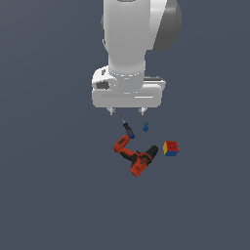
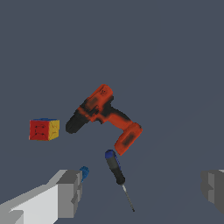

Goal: Pick up a designated object from a clutter of objects.

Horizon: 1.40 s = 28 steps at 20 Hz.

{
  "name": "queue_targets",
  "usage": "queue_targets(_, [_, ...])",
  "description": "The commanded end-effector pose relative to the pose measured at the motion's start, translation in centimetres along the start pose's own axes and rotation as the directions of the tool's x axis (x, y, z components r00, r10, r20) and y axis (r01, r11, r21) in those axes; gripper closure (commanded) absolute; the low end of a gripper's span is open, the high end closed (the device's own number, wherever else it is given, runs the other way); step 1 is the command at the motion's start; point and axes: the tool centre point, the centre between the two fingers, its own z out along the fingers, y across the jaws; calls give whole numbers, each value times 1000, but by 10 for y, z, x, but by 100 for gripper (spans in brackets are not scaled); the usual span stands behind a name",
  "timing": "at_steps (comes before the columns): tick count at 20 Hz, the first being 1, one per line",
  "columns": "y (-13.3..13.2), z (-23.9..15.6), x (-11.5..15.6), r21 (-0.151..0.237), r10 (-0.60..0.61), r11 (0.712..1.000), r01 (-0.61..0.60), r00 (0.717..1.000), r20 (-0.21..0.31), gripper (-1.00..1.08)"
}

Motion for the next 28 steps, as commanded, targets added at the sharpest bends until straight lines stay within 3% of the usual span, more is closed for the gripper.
queue_targets(1, [0,0,0,0,0,1000,0,1000,0,-92])
queue_targets(17, [-1,13,-4,16,57,998,-57,998,15,-92])
queue_targets(28, [-30,63,-22,0,90,996,-90,996,10,-92])
